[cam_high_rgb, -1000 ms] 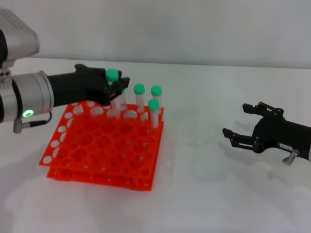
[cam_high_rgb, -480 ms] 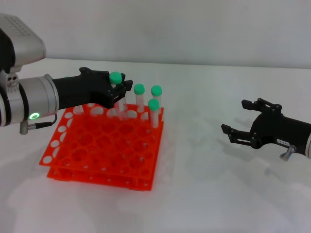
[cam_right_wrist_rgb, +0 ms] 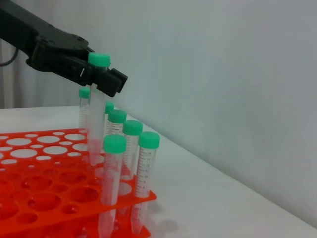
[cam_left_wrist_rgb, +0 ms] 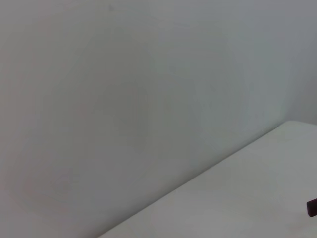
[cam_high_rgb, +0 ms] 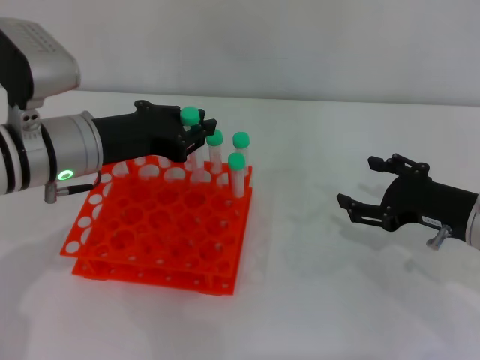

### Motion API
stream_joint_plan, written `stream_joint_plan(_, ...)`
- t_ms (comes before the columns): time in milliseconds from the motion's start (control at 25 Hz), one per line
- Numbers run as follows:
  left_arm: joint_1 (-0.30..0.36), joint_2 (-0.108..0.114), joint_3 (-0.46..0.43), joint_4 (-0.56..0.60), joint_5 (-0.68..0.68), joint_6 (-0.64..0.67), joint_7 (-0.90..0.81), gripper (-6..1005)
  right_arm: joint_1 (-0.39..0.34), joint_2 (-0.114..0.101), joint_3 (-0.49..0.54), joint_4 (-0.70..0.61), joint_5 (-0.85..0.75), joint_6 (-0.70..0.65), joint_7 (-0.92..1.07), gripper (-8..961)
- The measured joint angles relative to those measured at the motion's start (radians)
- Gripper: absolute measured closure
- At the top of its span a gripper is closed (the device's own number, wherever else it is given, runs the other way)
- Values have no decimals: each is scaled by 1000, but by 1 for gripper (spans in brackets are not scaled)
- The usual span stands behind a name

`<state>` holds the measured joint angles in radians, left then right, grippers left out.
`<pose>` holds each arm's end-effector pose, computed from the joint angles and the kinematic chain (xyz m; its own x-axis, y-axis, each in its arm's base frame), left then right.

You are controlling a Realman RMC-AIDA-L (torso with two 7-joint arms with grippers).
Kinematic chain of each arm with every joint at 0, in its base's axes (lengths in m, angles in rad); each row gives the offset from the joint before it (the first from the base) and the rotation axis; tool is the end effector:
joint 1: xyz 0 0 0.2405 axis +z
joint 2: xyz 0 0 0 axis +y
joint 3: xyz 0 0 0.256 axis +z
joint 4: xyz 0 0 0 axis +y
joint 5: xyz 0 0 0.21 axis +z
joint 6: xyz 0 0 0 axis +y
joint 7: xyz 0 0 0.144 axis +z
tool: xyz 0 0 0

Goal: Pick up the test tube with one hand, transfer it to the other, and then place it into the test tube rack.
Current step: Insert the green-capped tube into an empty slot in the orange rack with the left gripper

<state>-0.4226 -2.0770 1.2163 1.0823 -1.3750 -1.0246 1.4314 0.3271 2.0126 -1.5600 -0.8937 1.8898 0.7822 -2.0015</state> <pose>-0.2049 0.3851 0.0153 0.8487 0.2481 0.4672 0.4696 -0.7598 -0.4497 0.2426 0.3613 -0.0265 0.9110 -0.0809 -0.4043 -0.3205 -0.7559 -0.5709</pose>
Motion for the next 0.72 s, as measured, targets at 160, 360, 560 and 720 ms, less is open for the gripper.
stream_joint_plan(160,-21,2,0,-37,-4,0,5,791,1,0,-18,0,17,-19,-3,94)
stream_joint_plan(360,-43,2,0,-75,-4,0,15,792,1,0,-24,1,20,-30,-1,94)
stream_joint_plan(560,-41,2,0,-83,-4,-1,15,792,4,0,-25,1,21,-43,0,94)
stream_joint_plan(720,-39,2,0,-91,1,-2,16,791,8,0,-26,1,21,-46,1,94)
